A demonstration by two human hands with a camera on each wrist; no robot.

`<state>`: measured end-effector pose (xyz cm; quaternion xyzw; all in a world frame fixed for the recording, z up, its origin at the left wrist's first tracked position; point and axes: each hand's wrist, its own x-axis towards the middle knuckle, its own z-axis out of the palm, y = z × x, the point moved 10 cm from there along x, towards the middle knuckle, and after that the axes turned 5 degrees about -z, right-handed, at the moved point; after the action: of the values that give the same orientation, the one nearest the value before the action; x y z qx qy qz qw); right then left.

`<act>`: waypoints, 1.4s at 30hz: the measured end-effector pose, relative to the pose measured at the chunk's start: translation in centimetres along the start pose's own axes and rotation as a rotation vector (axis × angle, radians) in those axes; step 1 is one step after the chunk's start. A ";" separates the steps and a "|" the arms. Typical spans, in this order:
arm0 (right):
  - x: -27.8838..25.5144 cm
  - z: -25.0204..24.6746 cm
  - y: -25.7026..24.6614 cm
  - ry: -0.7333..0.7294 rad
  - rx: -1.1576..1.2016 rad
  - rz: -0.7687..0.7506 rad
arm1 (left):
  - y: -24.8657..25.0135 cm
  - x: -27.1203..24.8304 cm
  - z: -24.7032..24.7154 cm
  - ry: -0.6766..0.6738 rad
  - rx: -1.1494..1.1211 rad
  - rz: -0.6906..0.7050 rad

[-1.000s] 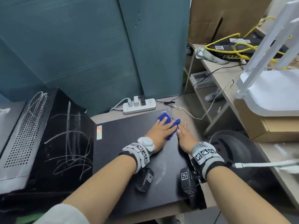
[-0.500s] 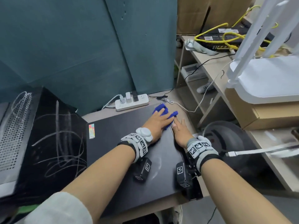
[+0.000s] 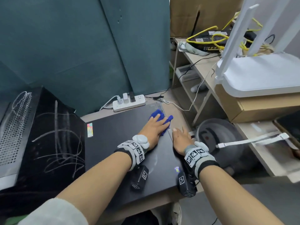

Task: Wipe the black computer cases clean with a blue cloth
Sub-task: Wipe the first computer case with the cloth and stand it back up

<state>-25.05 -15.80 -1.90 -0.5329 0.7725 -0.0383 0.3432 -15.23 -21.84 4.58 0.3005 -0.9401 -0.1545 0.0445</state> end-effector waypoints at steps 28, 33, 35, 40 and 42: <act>-4.2 -0.7 1.0 0.204 -0.142 -0.019 | 0.5 -3.8 0.5 0.144 -0.026 -0.273; -4.3 -0.6 0.7 0.164 -0.134 -0.029 | 3.0 -5.8 3.4 -0.003 -0.044 -0.117; -4.8 -0.8 0.9 0.158 -0.157 -0.015 | -1.6 -6.7 1.9 0.054 -0.012 -0.250; -6.1 -0.4 1.5 0.138 -0.211 0.009 | -7.2 -8.3 -0.2 0.158 0.021 -0.649; -6.2 -0.5 1.3 0.153 -0.206 0.004 | -3.8 -7.2 0.6 0.145 0.056 -0.594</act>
<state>-25.20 -10.14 0.92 -0.5595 0.7973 0.0013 0.2265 -7.38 -20.44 2.88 0.5735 -0.8094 -0.1131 0.0562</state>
